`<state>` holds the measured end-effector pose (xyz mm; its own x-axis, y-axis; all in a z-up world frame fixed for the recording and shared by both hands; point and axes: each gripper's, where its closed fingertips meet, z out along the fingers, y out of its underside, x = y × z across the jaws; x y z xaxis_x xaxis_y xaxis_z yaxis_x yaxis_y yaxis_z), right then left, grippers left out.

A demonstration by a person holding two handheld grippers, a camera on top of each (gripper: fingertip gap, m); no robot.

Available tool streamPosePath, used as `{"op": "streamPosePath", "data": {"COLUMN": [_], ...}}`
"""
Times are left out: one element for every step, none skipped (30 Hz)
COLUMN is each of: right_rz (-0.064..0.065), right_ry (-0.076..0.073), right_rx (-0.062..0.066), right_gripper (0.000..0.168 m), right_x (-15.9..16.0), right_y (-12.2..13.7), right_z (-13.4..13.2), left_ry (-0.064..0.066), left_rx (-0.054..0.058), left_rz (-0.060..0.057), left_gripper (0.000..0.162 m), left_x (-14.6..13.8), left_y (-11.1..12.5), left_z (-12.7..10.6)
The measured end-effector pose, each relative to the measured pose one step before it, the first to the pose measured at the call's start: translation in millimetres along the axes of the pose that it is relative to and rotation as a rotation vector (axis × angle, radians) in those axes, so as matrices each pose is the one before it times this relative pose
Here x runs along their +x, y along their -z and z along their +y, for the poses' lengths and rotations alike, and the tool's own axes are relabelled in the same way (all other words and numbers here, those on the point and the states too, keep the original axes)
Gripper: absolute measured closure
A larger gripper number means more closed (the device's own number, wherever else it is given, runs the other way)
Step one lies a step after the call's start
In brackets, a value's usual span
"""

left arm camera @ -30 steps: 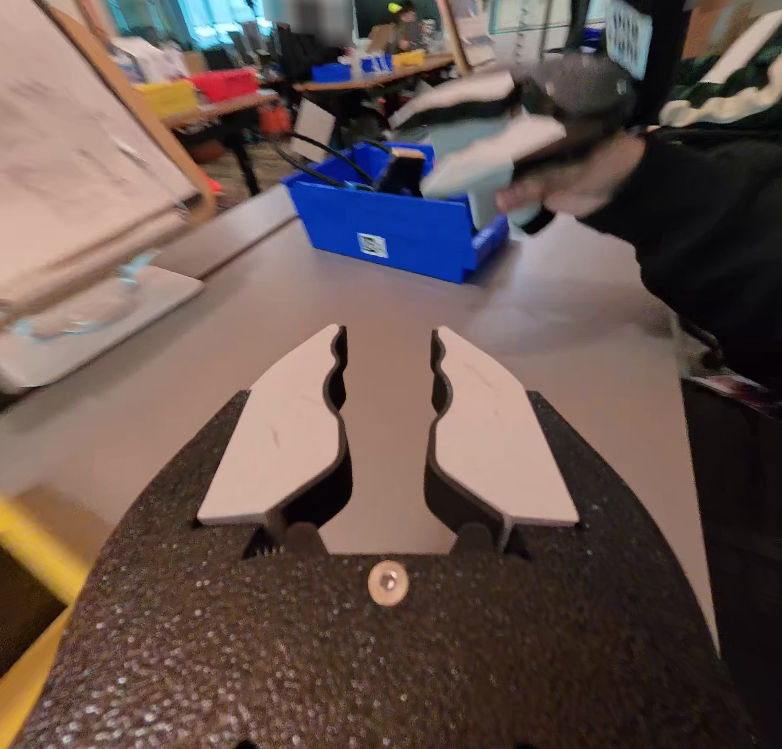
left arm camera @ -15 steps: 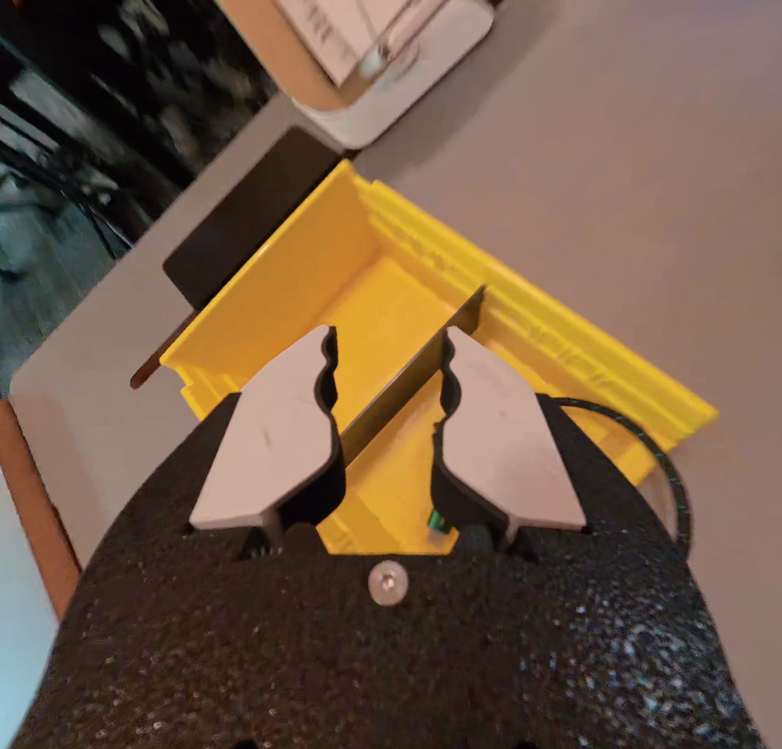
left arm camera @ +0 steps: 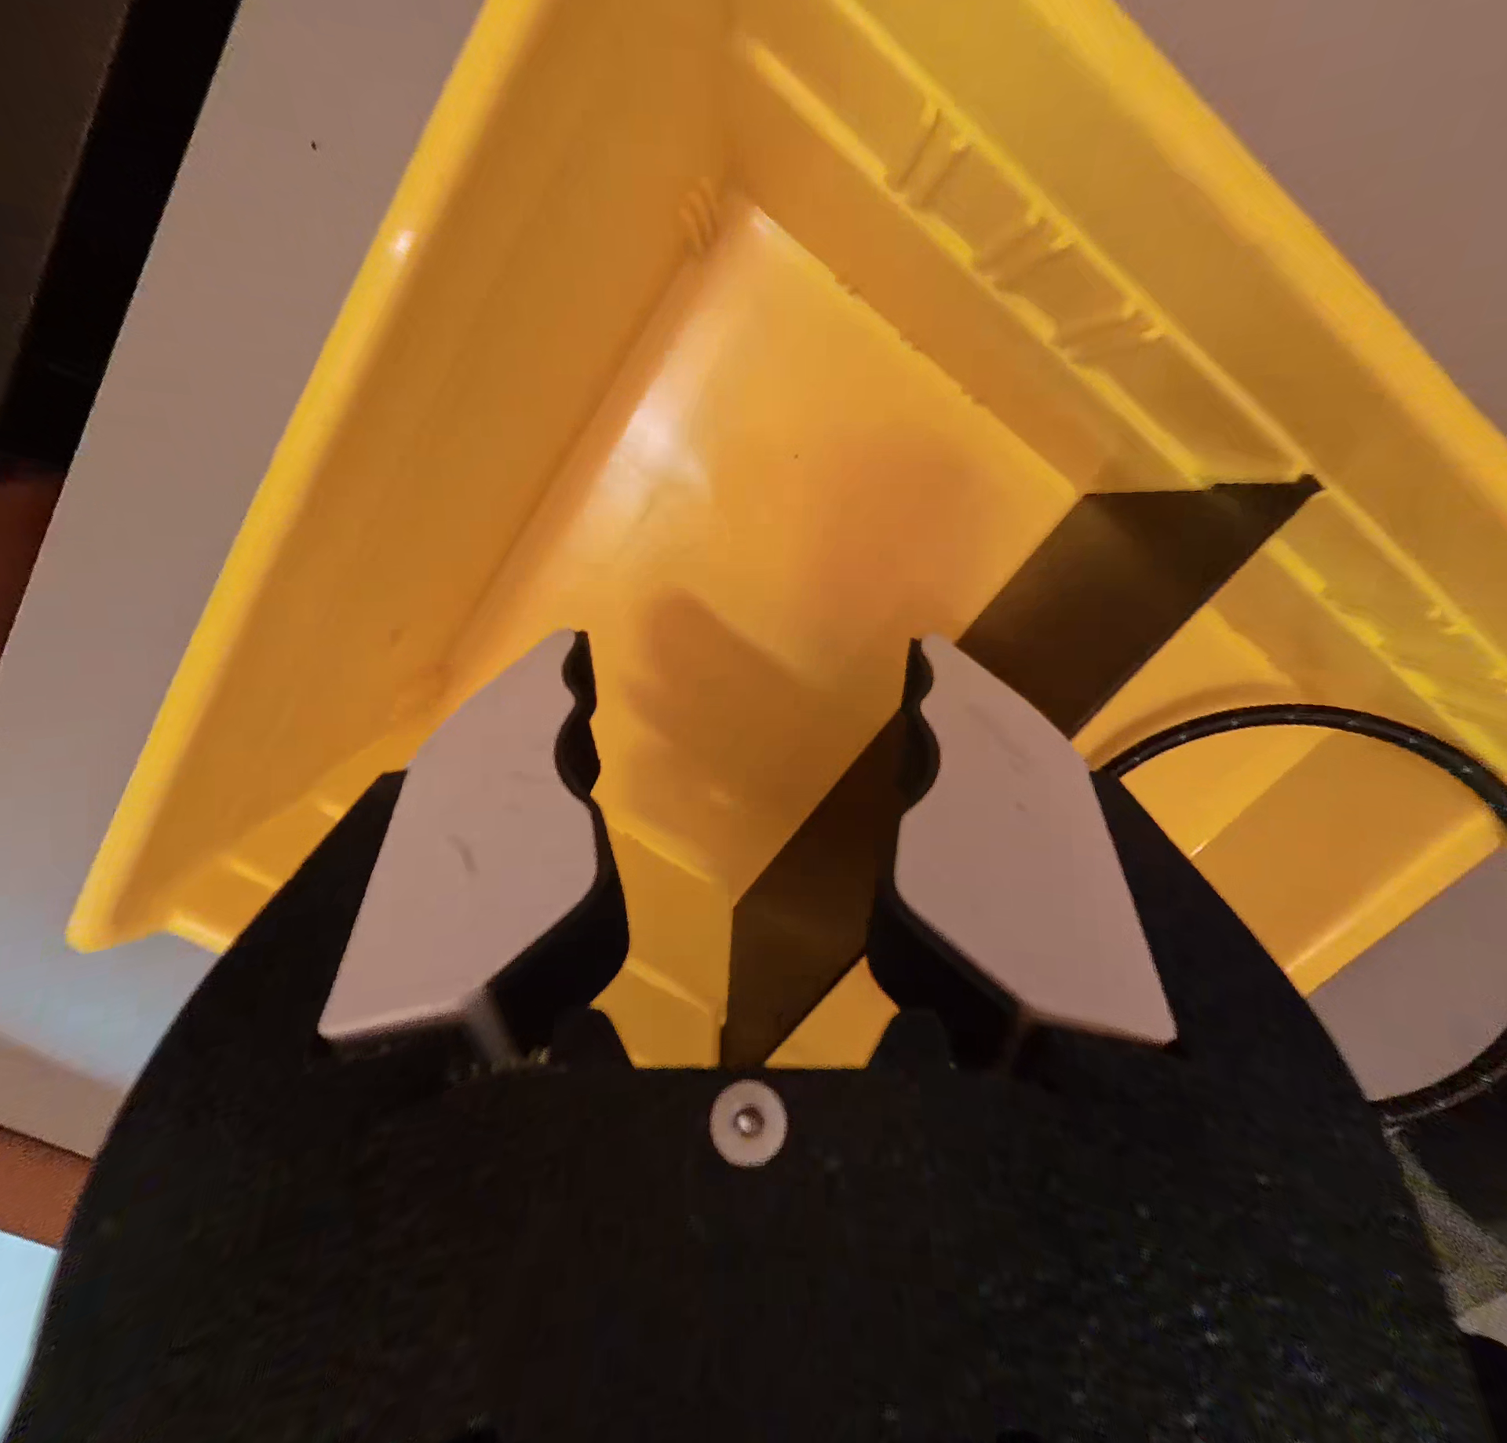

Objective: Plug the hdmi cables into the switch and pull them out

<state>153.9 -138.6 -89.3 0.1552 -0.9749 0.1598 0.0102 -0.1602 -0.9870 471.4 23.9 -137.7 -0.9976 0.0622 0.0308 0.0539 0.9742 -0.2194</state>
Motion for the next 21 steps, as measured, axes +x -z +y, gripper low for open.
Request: {"op": "streamPosePath", "data": {"right_rz": [-0.0042,-0.005,-0.0051,-0.0015,0.0029,0.0053,0.0027,-0.0003,0.0007,-0.0006,-0.002,-0.0002,-0.0044,-0.01,-0.007,-0.0049,-0.0071,-0.0107,-0.0109,-0.0095,-0.0059], "right_ry": [-0.0134,-0.0115,-0.0065,-0.0007,0.0039,0.0063,0.0071,0.0079,0.0071,0.0047,0.0007,-0.0035,-0.005,-0.0041,-0.0014,0.0032,0.0078,0.0134,0.0202,0.0266,0.0314], "right_rx": [-0.0042,-0.006,-0.004,-0.0017,-0.0024,-0.0018,0.0001,-0.0001,-0.0013,-0.0021,-0.0035,-0.007,-0.009,-0.0089,-0.0102,-0.012,-0.0135,-0.0143,-0.0135,-0.0113,-0.0104], "right_gripper": [0.093,0.093,0.093,0.093,0.093,0.093,0.092,0.092,0.092,0.092,0.093,0.093,0.093,0.093,0.093,0.093,0.093,0.093,0.094,0.094,0.094], "right_x": [0.89,0.65,0.03,-0.07,-0.09,0.05,-0.46,-0.91,-0.58,-0.5,-0.39,0.34,0.06,-0.8,-0.76,-0.83,-1.64,-2.7,-3.38,-3.88,-3.94], "right_y": [-0.54,-0.64,-0.43,-0.26,-0.16,-0.15,-0.02,-0.02,-0.1,-0.18,-0.49,-0.71,-0.91,-0.94,-1.14,-1.25,-1.4,-1.45,-1.48,-1.13,-1.15], "right_z": [0.5,0.77,0.45,0.23,0.2,0.28,-0.09,0.0,0.08,0.23,0.39,0.85,1.04,1.07,1.12,1.41,1.53,1.62,1.56,1.21,1.06], "left_ry": [-0.0015,0.0023,0.0011,0.0003,0.0017,0.0072,0.0195,0.0281,0.0249,0.0161,0.0023,-0.017,-0.0313,-0.0317,-0.021,-0.0056,0.0063,0.0071,0.0014,-0.0006,0.0037], "left_rx": [-0.0052,-0.0036,-0.0024,0.0001,0.0011,0.0087,0.033,0.063,0.0852,0.0881,0.0697,0.0393,0.0113,-0.0096,-0.0348,-0.0623,-0.0738,-0.0675,-0.0594,-0.0536,-0.0471], "left_rz": [0.007,0.0189,0.0257,0.0181,0.0059,-0.003,-0.0065,0.0003,0.009,0.0032,-0.0146,-0.0336,-0.0467,-0.0467,-0.0272,-0.0025,0.006,-0.001,-0.0061,-0.0062,-0.0106], "left_gripper": [0.092,0.092,0.093,0.095,0.097,0.099,0.101,0.102,0.104,0.105,0.106,0.107,0.109,0.11,0.111,0.113,0.113,0.112,0.112,0.112,0.112], "left_x": [-1.41,0.4,1.65,0.78,-0.53,-0.96,0.22,3.69,7.52,9.37,9.12,7.89,6.45,6.01,7.66,9.89,9.57,7.41,5.44,4.33,2.47], "left_y": [-3.72,-3.95,-3.58,-3.08,-2.18,0.18,4.26,9.28,13.78,16.22,16.35,14.82,11.83,7.73,2.73,-1.91,-5.34,-7.85,-9.14,-9.0,-8.1], "left_z": [0.4,0.4,0.31,0.24,0.4,-0.39,-2.86,-5.12,-6.29,-5.04,-1.28,3.95,8.74,11.95,14.99,17.03,16.46,13.75,10.84,8.1,5.67]}}
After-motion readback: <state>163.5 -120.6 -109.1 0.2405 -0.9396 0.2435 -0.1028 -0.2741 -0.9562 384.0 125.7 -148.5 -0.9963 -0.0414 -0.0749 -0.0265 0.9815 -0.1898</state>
